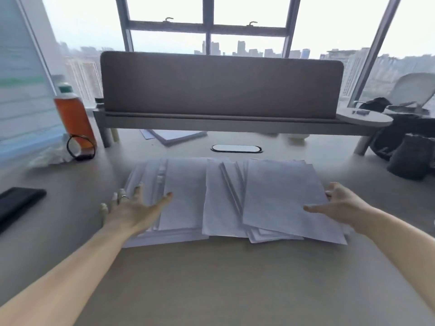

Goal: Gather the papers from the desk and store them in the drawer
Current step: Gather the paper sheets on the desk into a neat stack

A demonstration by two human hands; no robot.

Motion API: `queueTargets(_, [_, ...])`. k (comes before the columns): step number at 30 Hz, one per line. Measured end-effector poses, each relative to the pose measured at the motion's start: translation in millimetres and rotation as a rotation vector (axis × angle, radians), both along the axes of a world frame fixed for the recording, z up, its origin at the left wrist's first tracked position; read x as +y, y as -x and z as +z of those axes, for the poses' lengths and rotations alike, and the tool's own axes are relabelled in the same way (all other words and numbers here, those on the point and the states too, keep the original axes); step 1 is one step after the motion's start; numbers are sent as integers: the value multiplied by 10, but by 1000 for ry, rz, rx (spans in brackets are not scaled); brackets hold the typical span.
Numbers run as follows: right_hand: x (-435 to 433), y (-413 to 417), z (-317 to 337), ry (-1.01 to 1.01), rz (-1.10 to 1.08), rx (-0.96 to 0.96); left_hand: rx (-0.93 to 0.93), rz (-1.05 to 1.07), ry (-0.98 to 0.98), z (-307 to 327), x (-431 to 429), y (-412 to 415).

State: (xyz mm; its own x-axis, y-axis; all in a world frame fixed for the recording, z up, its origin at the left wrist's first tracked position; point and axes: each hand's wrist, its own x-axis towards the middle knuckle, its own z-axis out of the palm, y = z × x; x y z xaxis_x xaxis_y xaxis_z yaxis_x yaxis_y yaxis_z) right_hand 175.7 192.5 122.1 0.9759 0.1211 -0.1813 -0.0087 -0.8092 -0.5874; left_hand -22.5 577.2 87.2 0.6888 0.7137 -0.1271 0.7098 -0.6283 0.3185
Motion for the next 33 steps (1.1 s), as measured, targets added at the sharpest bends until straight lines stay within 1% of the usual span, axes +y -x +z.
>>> queueTargets(2, [221, 30, -16, 22, 12, -13, -21, -80, -12, 15, -79, -59])
queueTargets(5, [571, 69, -83, -13, 59, -7, -24, -178, -19, 35, -230, -128])
queueTargets(7, [786, 73, -130, -74, 121, 13, -16, -274, -39, 33, -360, -138])
queueTargets(8, [868, 106, -117, -114, 148, 35, -50, -324, 7, 31, -375, -147])
queueTargets(9, [919, 129, -103, -144, 166, 67, -121, -343, 97, 50, -364, -135])
queueTargets(10, [942, 137, -92, -167, 162, 104, -212, -315, 211, 51, -284, -125])
queueTargets(11, [935, 135, -71, -199, 145, 125, -330, -240, 313, 65, -189, -116])
queueTargets(12, [904, 141, -47, -227, 119, 140, -459, -117, 414, 80, -78, -119])
queueTargets(14, [863, 130, -18, -315, 110, 182, -672, 119, 699, 155, 28, -149])
queueTargets(15, [890, 130, -10, -365, 114, 207, -718, 176, 847, 226, -15, -182])
queueTargets(16, [939, 141, 2, -414, 130, 240, -725, 187, 965, 301, -87, -223])
queueTargets(17, [1006, 152, 16, -444, 147, 268, -691, 170, 1043, 384, -184, -246])
queueTargets(20, [1167, 219, 96, -446, 175, 325, -543, 35, 1065, 461, -288, -318])
queueTargets(23, [1188, 226, 98, -445, 215, 381, -408, 44, 1069, 586, -248, -418])
queueTargets(25, [1193, 222, 26, -450, 234, 406, -317, 2, 974, 573, -227, -432])
queueTargets(27, [1213, 264, -16, -435, 266, 402, -251, -47, 837, 499, -257, -443])
queueTargets(29, [1240, 275, -57, -418, 276, 370, -237, -132, 701, 451, -323, -443])
queueTargets(33, [1287, 352, -33, -442, 200, 325, -357, -227, 636, 415, -476, -415])
